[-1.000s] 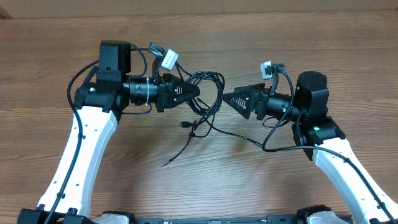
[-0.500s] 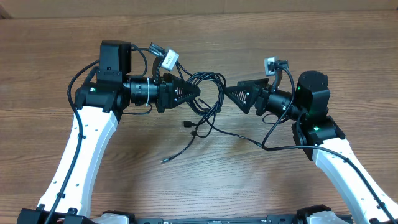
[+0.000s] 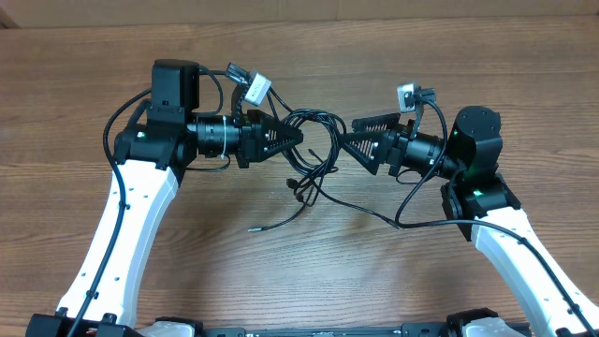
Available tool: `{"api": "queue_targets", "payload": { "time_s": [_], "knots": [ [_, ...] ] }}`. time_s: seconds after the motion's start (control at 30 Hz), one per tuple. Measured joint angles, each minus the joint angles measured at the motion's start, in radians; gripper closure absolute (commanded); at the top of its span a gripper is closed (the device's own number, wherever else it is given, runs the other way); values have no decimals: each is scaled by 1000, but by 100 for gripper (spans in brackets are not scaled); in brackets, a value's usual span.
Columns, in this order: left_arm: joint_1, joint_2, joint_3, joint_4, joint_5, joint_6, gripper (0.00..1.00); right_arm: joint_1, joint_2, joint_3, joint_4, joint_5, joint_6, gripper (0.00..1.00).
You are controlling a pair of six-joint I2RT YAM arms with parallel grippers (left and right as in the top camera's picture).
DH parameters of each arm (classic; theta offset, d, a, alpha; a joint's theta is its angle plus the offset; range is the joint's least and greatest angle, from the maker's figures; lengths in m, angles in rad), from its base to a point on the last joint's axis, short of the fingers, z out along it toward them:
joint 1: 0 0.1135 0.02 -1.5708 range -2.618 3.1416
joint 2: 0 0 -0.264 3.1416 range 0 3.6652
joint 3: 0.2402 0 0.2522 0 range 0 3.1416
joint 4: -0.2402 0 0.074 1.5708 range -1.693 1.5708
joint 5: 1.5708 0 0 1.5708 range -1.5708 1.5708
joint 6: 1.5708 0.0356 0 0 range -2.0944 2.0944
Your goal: Untangle cables
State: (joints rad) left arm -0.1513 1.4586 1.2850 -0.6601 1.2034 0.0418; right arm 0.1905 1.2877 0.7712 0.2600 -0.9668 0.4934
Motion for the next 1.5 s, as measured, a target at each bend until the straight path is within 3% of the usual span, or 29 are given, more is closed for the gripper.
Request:
{"api": "queue_targets", "payload": {
  "time_s": [0.43, 0.87, 1.07, 1.27, 1.5],
  "knots": [
    [-4, 0, 0, 2, -13, -47, 96, 0, 0, 0, 37, -84, 1, 12],
    [-111, 0, 0, 32, -99, -91, 96, 0, 0, 0, 36, -108, 0, 12],
    [-111, 0, 0, 32, -106, -95, 96, 0, 0, 0, -2, -78, 0, 18],
    [-129, 0, 0, 32, -105, -95, 96, 1, 0, 0, -83, 21, 4, 17],
    [-244, 0, 0, 33, -105, -95, 96, 1, 0, 0, -109, 88, 5, 13]
  ]
}}
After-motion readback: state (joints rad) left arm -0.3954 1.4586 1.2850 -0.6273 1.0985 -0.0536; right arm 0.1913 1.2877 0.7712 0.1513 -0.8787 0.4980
